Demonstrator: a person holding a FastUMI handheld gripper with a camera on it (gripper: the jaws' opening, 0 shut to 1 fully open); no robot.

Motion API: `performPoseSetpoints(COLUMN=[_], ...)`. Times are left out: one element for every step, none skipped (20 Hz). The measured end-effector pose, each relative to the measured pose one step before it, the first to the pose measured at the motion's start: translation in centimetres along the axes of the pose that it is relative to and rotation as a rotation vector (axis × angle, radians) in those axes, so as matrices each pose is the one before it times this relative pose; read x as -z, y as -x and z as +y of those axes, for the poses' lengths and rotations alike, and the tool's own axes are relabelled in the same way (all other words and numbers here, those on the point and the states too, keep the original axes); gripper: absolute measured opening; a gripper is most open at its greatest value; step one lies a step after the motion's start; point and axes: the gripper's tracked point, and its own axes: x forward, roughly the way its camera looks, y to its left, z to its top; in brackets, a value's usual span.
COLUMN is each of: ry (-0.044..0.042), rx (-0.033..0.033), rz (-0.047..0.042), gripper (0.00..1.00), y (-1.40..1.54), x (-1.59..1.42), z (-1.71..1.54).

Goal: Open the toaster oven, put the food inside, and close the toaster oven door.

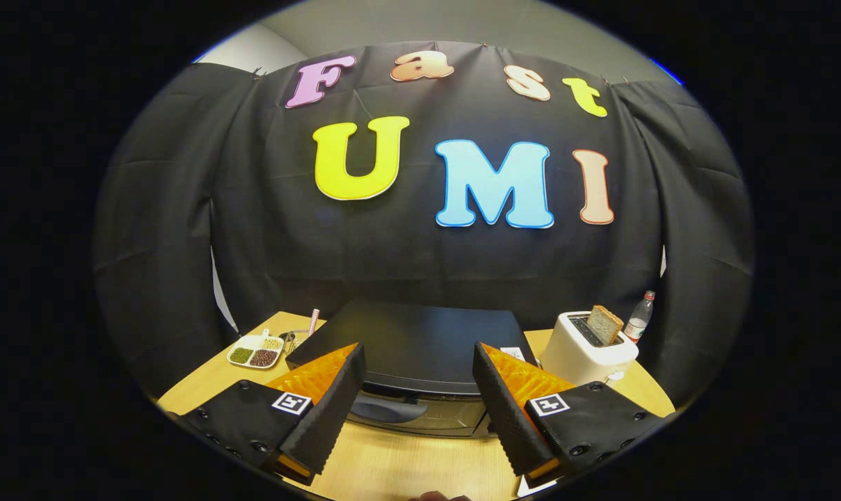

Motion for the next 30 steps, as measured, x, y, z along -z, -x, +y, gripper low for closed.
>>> performPoseSetpoints(ry=[0.00186,0.00276,0.00138,-0.00295,-0.00155,0.00386,0.00908,0.01256,0.0048,-0.00102,-0.00383,-0.00424,-0.00811,-0.01355,-0.0162,-0.01531,-0.01577,-0.00951,-0.00799,-0.01196,-0.00639,-0.00358,-0.01277,-0.01398,-0.00391,0.01712,0.02197,0.01144,-0.00078,-0.00001], rx=[-0.00563,-0.00722,-0.00718,-0.00903,-0.00996,-0.00442,0.00155,0.01399,0.01547,0.01149,0.00963,0.00766,0.01231,0.01178,0.01498,0.00774,0.00238,0.00812,0.01141,-0.00022,0.00324,-0.0024,0.00511,0.00711,0.01174,0.00827,0.00513,0.00287,0.00055,-0.00089], rz=[0.00584,0.00376,0.01132,0.0125,0.01634,0.01616,0.01014,0.01265,0.00899,0.012,0.01879,0.01868,0.01462,0.01005,-0.01745,-0.0028,0.01853,0.02111,0.01241,-0.00454,-0.0053,0.00948,0.00594,0.01411,0.00138,0.0084,0.00222,0.01206,0.01335,0.0114], gripper=[0.98,0.98,0.98,0.98,0.98,0.98,0.98,0.98,0.98,0.98,0.98,0.98,0.98,0.98,0.98,0.99,0.98,0.98,0.98,0.98,0.99,0.99,0.99,1.0,1.0,1.0,1.0,1.0,1.0,1.0], y=[-0.475,-0.621,-0.549,-0.469,-0.663,-0.573,-0.538,-0.552,-0.46,-0.452,-0.367,-0.289,-0.082,-0.007,0.166,-0.039,-0.05,0.054,0.06,-0.092,-0.131,-0.085,0.109,-0.235,0.11,-0.082,0.054,-0.014,-0.045,-0.006], x=[0.203,0.363,0.411,0.64,0.601,0.711,0.419,0.562,0.35,0.548,0.536,0.661,0.387,0.478,-0.246,-0.012,0.395,0.759,0.488,0.042,-0.218,0.295,-0.146,0.278,-0.211,0.059,-0.213,0.161,0.07,0.09], z=[0.332,0.39,0.428,0.47,0.5,0.354,0.111,-0.17,-0.278,-0.122,-0.055,0.034,-0.012,-0.046,-0.083,0.062,0.161,0.155,-0.069,0.102,0.019,0.066,0.014,-0.09,0.094,0.194,0.108,0.068,-0.127,-0.048])
